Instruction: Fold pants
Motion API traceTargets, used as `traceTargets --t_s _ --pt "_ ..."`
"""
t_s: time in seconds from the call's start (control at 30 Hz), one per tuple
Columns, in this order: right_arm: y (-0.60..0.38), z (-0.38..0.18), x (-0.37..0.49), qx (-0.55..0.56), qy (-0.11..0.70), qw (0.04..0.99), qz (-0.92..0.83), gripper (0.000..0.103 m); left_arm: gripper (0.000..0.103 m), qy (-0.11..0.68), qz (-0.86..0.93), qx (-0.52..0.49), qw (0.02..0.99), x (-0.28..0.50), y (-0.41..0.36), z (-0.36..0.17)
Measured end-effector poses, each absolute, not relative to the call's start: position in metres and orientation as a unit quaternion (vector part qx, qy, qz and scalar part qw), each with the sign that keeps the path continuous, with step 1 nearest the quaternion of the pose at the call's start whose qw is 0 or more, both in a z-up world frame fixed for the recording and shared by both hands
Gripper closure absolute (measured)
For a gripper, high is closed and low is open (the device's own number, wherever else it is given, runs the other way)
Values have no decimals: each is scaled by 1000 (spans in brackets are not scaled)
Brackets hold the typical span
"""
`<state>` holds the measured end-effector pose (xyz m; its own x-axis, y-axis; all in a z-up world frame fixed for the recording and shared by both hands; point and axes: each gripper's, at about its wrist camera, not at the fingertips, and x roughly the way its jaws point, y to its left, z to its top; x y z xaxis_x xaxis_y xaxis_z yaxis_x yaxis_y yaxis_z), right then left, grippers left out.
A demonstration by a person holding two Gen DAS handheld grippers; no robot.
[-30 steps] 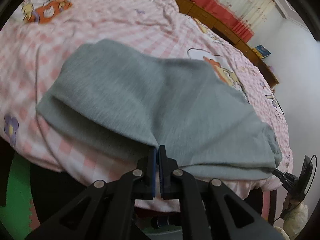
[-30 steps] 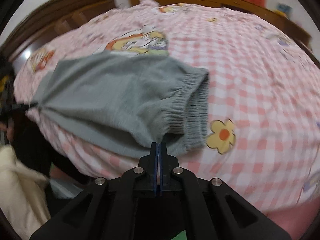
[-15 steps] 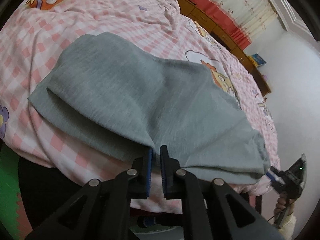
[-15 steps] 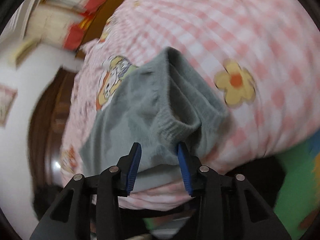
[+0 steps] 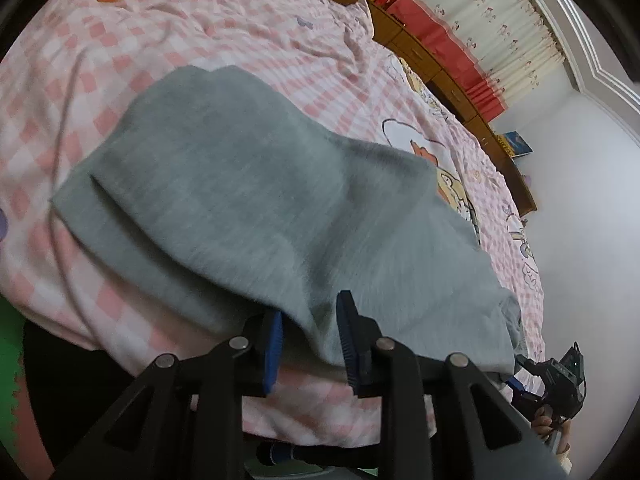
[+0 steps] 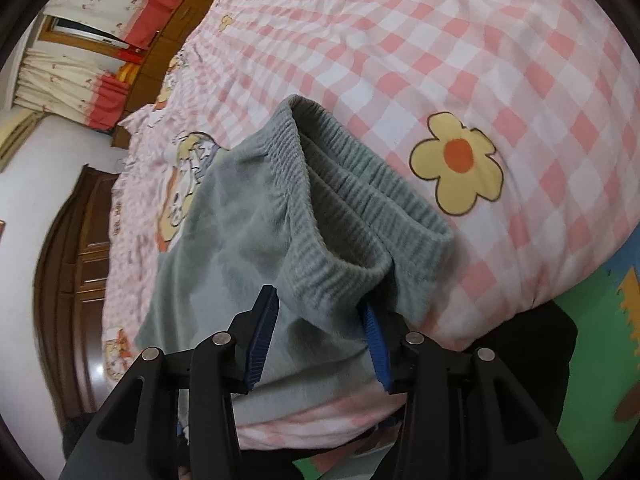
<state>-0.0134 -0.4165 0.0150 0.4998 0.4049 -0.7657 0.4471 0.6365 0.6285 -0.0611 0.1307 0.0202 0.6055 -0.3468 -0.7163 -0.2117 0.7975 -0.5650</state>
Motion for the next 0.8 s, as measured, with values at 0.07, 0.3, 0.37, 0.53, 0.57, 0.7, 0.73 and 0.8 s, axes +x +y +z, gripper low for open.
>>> traceTargets --t_s 0.07,0.3,0.37,0.53,0.57,0.7,0.73,0.8 --pt "-414 16 -9 417 502 758 -18 80 78 444 -42 -318 836 -58 130 17" --pt "-424 70 -20 386 436 812 25 98 97 442 -65 -327 832 -59 135 23" --pt "-429 68 -28 376 441 815 20 98 97 422 -67 -323 844 -66 140 37" --pt "-439 30 -46 377 460 804 25 98 97 427 -66 -303 849 -79 141 51" --pt "-440 23 -45 369 465 804 22 98 97 432 -64 -294 850 -80 140 47" --pt "-430 1 -37 324 486 811 14 97 97 457 -48 -293 839 -73 137 22" --pt "-429 3 -38 313 483 818 14 97 96 464 -45 -292 835 -71 137 16" --pt "-425 10 -39 288 486 825 11 93 95 479 -40 -297 825 -70 138 3"
